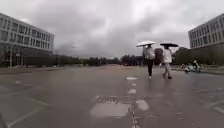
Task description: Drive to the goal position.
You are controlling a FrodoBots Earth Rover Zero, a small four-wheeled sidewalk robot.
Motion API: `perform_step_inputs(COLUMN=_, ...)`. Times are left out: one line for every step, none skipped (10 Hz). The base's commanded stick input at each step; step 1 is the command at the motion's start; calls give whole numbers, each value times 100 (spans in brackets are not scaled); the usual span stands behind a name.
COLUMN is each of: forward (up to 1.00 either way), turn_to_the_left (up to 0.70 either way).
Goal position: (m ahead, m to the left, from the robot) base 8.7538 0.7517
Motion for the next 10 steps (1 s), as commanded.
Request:
perform_step_inputs(forward=70, turn_to_the_left=0)
perform_step_inputs(forward=70, turn_to_the_left=0)
perform_step_inputs(forward=70, turn_to_the_left=0)
perform_step_inputs(forward=70, turn_to_the_left=0)
perform_step_inputs(forward=70, turn_to_the_left=0)
perform_step_inputs(forward=70, turn_to_the_left=2)
perform_step_inputs(forward=70, turn_to_the_left=4)
perform_step_inputs(forward=70, turn_to_the_left=3)
perform_step_inputs(forward=70, turn_to_the_left=2)
perform_step_inputs(forward=70, turn_to_the_left=0)
